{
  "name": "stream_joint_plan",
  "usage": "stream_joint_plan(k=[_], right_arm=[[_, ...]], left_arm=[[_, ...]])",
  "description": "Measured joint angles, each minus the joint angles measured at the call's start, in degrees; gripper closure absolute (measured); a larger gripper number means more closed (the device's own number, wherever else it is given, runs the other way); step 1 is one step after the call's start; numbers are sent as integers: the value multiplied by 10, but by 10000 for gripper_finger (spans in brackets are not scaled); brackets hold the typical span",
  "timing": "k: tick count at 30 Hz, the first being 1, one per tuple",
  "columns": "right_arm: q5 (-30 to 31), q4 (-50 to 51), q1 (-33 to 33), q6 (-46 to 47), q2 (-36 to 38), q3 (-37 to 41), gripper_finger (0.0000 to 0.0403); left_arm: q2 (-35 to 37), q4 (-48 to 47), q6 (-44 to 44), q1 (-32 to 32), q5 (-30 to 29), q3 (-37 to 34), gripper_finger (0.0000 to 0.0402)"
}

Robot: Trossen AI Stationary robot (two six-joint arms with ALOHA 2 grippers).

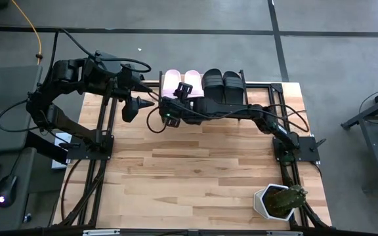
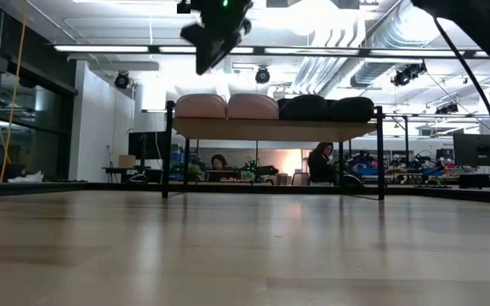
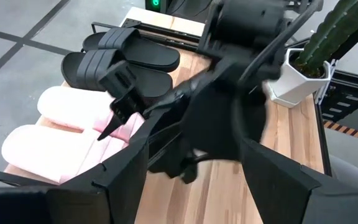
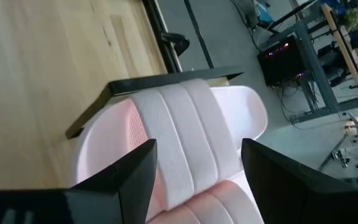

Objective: Pick and place slides into the shelf
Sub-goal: Return to Home Position

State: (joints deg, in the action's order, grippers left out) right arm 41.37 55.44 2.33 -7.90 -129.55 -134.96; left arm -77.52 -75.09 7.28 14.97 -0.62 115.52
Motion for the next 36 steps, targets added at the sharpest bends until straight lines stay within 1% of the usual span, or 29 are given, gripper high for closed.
stream_joint_plan(k=[4, 8, 12, 22, 30, 32, 36], right_arm=[[-5, 8, -11, -6, 25, 0, 178], [-27, 16, -21, -6, 48, 0, 178], [-30, 31, -31, -5, 73, 0, 178], [-43, 99, -45, 15, 137, -1, 178], [-100, 130, -47, 51, 207, -1, 178], [-121, 131, -47, 51, 224, -1, 178], [-184, 129, -46, 51, 258, -1, 178]], left_arm=[[0, 0, -9, 0, -6, 0, 158], [0, 3, -10, 0, -22, 0, 158], [0, 4, -10, 0, -31, 0, 158], [6, 6, -27, 0, -49, 0, 158], [35, 17, -45, 0, -47, 0, 158], [47, 17, -45, 0, -48, 0, 158], [70, 16, -45, 0, -48, 0, 158]])
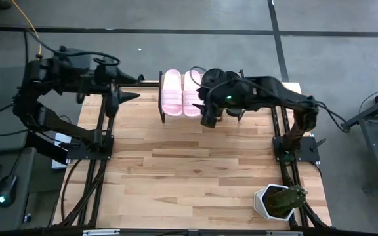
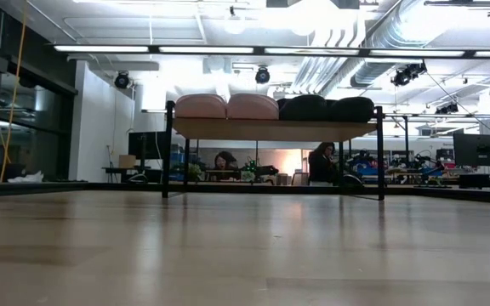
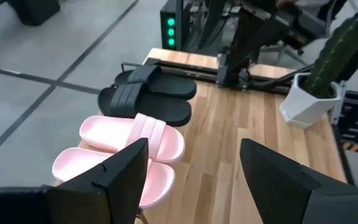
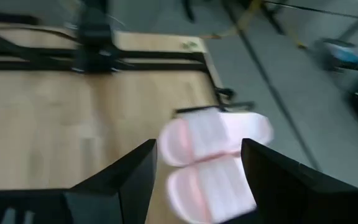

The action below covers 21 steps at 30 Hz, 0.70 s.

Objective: Pick and place slides into the shelf
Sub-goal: Return to Home Position

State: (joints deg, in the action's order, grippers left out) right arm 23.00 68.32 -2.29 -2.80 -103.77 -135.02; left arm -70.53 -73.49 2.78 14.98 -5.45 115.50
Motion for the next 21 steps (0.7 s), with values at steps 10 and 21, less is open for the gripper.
stream_joint_plan(k=[10, 21], right_arm=[[-139, -6, 0, 13, 79, 0, 178], [-202, -47, 0, -9, 153, 0, 178]], left_arm=[[48, -5, -2, 0, 5, 0, 158], [59, 24, -2, 0, 16, 0, 158]])
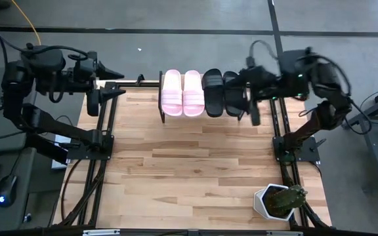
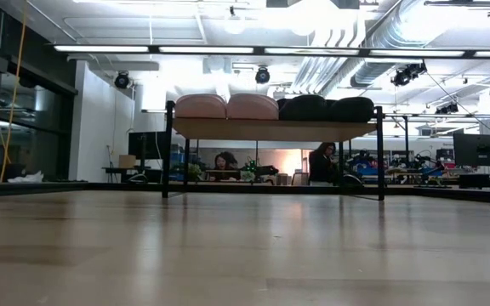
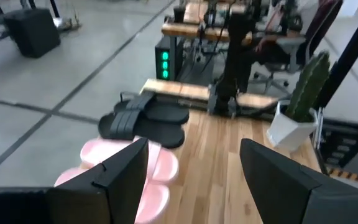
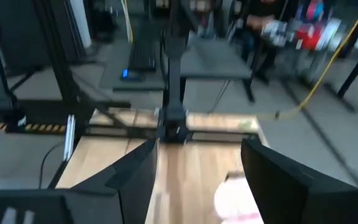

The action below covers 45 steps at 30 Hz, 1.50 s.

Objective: Pick and place slides into the shelf
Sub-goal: Return to Home Position

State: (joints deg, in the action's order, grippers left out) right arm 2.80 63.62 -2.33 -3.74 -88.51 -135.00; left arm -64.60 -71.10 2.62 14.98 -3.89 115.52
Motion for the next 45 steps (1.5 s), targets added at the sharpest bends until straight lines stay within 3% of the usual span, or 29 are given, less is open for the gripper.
stream_joint_plan(k=[12, 25, 32, 39, 45], right_arm=[[6, -126, 0, -52, 53, 0, 178], [29, -127, 0, -52, 54, 0, 178], [49, -123, 0, -49, 60, 0, 178], [63, -108, 0, -28, 61, 0, 178], [63, -103, 0, -27, 61, 0, 179]], left_arm=[[5, 118, 27, 0, 87, 0, 158], [16, 172, 34, 0, 98, 0, 158], [13, 218, 23, 0, 174, 0, 158], [16, 212, 5, 0, 123, 0, 158], [24, 192, 4, 0, 117, 0, 167]])
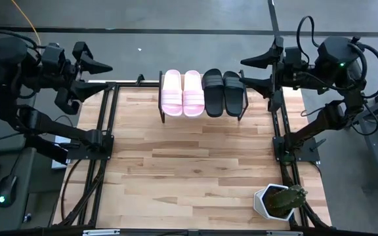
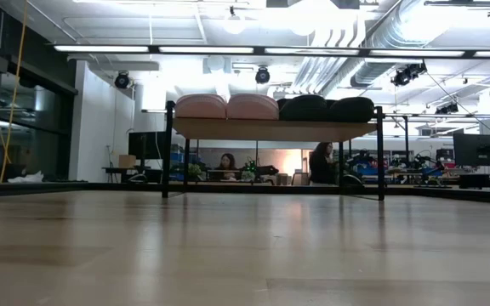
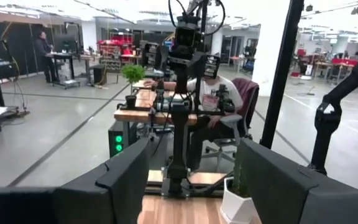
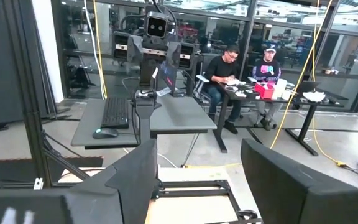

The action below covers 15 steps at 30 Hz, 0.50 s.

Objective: Pick and place slides into the shelf
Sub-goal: Return to Home Position

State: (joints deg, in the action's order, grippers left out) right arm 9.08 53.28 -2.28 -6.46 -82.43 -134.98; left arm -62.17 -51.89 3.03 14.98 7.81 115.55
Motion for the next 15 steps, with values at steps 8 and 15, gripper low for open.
stream_joint_plan(k=[8, 15], right_arm=[[0, 1, 0, 0, 0, 0, 228], [-5, 5, 0, -7, 0, 0, 340]], left_arm=[[2, -23, 2, 0, -10, 0, 264], [2, -23, 2, 0, -9, 0, 377]])
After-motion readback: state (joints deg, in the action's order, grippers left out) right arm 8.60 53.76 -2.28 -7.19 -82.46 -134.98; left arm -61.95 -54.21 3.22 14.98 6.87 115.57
